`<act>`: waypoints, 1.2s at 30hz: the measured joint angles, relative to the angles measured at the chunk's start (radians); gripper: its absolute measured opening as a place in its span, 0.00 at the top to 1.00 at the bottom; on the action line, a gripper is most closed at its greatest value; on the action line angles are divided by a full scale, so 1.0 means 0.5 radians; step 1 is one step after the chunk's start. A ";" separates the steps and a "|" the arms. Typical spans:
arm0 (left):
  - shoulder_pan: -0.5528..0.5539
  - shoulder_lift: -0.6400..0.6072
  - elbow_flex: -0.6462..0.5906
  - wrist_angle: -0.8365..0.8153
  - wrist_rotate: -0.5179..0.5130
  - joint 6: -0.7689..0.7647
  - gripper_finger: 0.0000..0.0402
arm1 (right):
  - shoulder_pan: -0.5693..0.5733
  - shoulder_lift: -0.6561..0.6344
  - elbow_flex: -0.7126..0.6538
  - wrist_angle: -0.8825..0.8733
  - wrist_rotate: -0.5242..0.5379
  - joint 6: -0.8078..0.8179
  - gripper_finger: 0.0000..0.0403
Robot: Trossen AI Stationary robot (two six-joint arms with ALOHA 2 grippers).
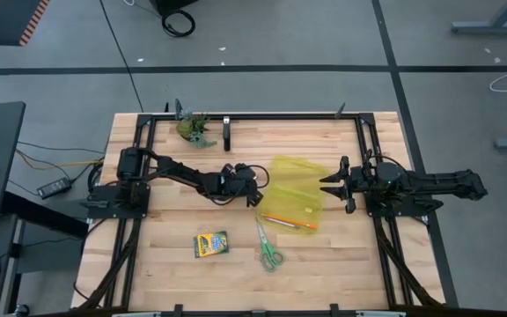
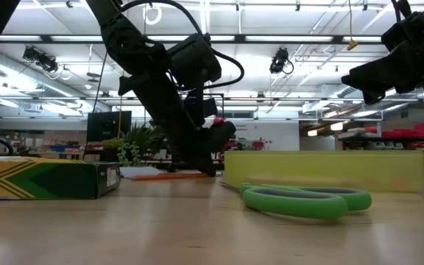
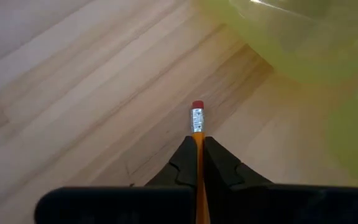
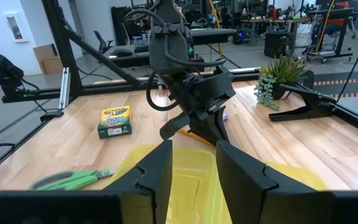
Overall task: Pack school essentials
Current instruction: Put the orange pencil into the yellow supply box
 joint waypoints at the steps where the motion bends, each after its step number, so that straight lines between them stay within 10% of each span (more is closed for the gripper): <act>1: 0.000 -0.005 0.012 -0.012 0.001 0.033 0.98 | 0.000 0.000 0.000 -0.001 0.000 0.000 0.67; 16: 0.005 -0.199 0.071 -0.012 -0.013 0.271 0.99 | 0.000 0.000 0.000 -0.002 0.000 0.000 0.67; 36: 0.161 -0.093 0.053 0.031 0.251 0.356 0.74 | 0.000 0.001 0.000 -0.001 0.000 0.000 0.67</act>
